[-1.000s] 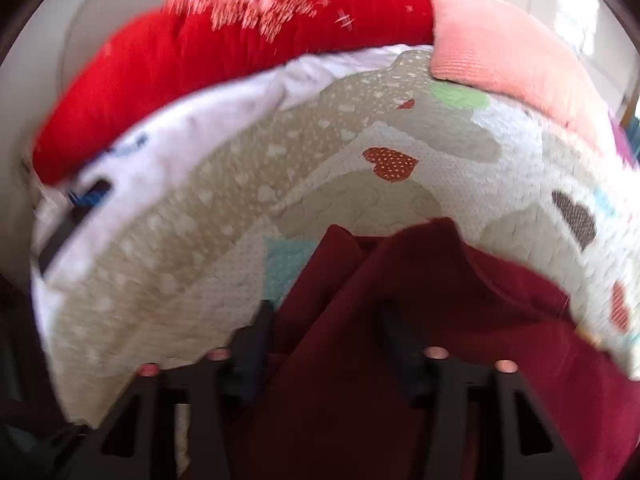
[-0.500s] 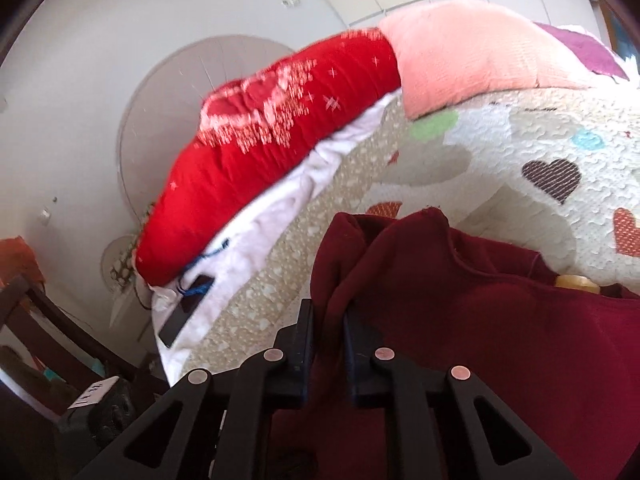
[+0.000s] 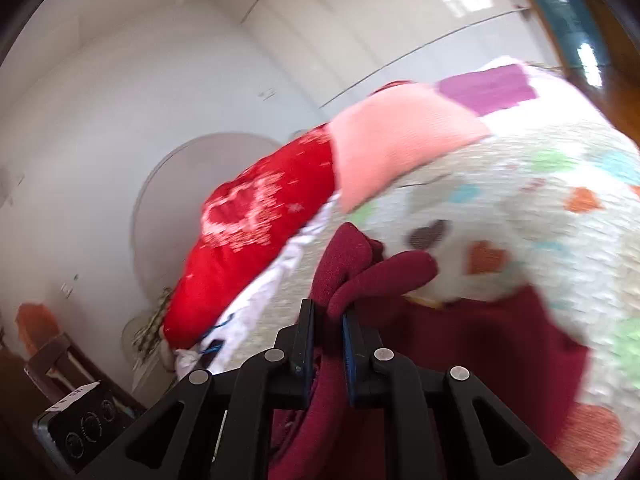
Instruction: Fold small clothes
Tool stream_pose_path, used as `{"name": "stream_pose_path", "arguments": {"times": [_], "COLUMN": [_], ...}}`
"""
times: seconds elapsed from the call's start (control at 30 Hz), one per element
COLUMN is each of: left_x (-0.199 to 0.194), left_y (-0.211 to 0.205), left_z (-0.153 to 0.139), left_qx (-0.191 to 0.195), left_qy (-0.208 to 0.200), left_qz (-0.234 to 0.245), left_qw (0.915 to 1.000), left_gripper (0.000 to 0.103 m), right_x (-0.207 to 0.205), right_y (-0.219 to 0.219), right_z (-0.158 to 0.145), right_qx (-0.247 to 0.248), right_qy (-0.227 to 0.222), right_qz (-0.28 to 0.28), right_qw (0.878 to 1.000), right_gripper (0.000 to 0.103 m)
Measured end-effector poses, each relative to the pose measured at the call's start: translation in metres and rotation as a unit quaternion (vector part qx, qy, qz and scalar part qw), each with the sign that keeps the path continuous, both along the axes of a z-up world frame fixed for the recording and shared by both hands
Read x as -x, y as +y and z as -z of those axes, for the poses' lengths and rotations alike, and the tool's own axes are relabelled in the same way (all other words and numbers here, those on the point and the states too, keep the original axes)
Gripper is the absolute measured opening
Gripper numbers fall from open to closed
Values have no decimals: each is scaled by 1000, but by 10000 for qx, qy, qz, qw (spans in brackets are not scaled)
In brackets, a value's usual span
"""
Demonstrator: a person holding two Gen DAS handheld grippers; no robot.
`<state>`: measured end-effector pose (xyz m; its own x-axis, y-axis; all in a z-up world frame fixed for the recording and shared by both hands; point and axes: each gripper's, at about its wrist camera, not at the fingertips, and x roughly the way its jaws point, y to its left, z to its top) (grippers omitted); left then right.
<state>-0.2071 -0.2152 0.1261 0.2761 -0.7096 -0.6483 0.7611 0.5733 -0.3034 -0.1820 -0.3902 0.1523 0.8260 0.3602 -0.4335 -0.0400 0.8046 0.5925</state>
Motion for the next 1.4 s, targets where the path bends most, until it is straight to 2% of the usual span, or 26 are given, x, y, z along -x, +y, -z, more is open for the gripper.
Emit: {"name": "stream_pose_path", "arguments": {"times": [0.07,0.17,0.23,0.3,0.33,0.37,0.43,0.47,0.5,0.6,0.7,0.8,0.83,0.87,0.9,0.93,0.97,1.03,1.13,1.23,1.3,1.4], "left_x": [2,8,13,12,14,16,14,11,7,-8,-24,-32,-23,-18,-17,-8,-6,-7,-13,-21,-27,-30], "left_y": [-26,-54,-59,-54,-48,-42,-21,-13,-4,13,23,18,15,12,8,8,8,8,11,9,6,7], "left_z": [23,52,50,36,25,17,1,-2,-5,0,17,42,49,53,59,61,60,53,43,47,53,52], "left_qx": [-253,-703,-866,-842,-743,-622,-408,-390,-412,-685,-765,-885,-949,-1018,-1088,-1109,-1115,-1018,-846,-902,-983,-969], "left_qy": [168,280,102,34,14,-11,-188,-295,-408,-655,-406,-142,-111,-85,-64,-69,-79,-33,-32,28,160,171], "left_qz": [176,307,342,425,484,529,495,407,289,-116,-337,-279,-235,-202,-192,-205,-216,-206,-321,-504,-605,-737], "left_qw": [9994,9967,9956,9955,9961,9967,9978,9980,9979,9954,9957,9956,9951,9946,9939,9936,9935,9946,9959,9946,9932,9924], "left_gripper": [23,23,23,24,24,27,40,50,54,54,54,54,54,54,54,54,54,54,54,54,54,54], "right_x": [13,18,19,26,30,33,36,35,34,28,38,44,42,40,38,36,34,38,52,57,52,58], "right_y": [-24,-53,-63,-69,-71,-72,-68,-64,-57,-41,-32,-28,-27,-25,-20,-16,-15,-12,-3,-2,-10,-24], "right_z": [17,59,80,86,83,79,70,65,61,62,69,82,87,90,90,89,87,76,55,64,83,87], "right_qx": [-1,67,-147,-453,-596,-685,-707,-613,-432,81,148,256,246,253,427,647,760,947,1643,2073,1916,1362], "right_qy": [262,969,1281,1249,1130,1031,882,869,909,1284,1348,1535,1558,1559,1491,1434,1414,1284,1110,1335,1578,1418], "right_qz": [305,779,913,1030,1014,977,842,712,611,639,578,671,665,641,620,566,569,592,643,738,774,899], "right_qw": [9992,9922,9874,9858,9866,9875,9900,9918,9930,9896,9891,9855,9852,9854,9860,9859,9854,9854,9780,9663,9656,9764], "right_gripper": [12,12,17,22,32,50,61,61,61,61,61,61,61,59,52,29,25,22,21,21,21,25]}}
